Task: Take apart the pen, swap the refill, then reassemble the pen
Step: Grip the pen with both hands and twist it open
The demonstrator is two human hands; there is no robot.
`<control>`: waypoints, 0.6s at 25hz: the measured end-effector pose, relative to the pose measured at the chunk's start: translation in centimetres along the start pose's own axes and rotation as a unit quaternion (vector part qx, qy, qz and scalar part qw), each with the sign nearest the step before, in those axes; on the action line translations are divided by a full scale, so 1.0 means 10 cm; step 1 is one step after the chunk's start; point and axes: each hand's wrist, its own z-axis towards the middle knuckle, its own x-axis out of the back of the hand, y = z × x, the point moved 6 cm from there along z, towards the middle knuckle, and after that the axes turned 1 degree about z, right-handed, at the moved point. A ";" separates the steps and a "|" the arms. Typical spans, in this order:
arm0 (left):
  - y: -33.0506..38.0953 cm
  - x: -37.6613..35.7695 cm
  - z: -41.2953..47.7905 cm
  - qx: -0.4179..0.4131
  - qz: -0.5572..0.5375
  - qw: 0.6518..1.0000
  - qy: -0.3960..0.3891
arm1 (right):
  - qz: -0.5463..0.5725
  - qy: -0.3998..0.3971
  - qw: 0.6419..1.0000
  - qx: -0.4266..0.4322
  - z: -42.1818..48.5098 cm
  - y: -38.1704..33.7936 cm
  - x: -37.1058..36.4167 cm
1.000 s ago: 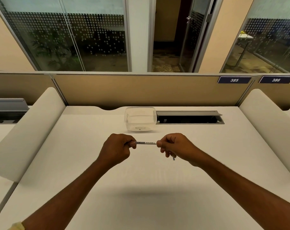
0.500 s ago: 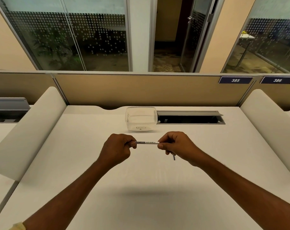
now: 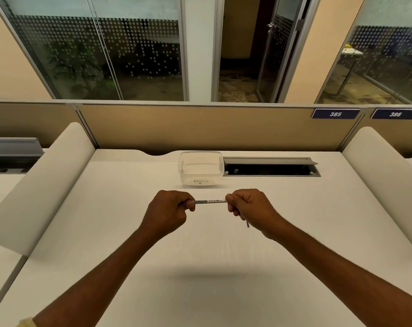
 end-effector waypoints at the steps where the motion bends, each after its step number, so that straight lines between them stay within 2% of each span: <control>1: 0.00 0.00 -0.01 0.003 -0.004 1.000 -0.003 | -0.004 0.014 1.000 0.012 -0.01 -0.01 0.00; 5: -0.03 0.00 -0.01 0.011 -0.018 1.000 -0.011 | -0.021 0.059 0.997 0.053 -0.05 -0.04 -0.02; 15: -0.09 -0.06 -0.01 0.042 -0.027 0.998 -0.042 | -0.030 0.111 0.985 0.125 -0.10 -0.01 0.00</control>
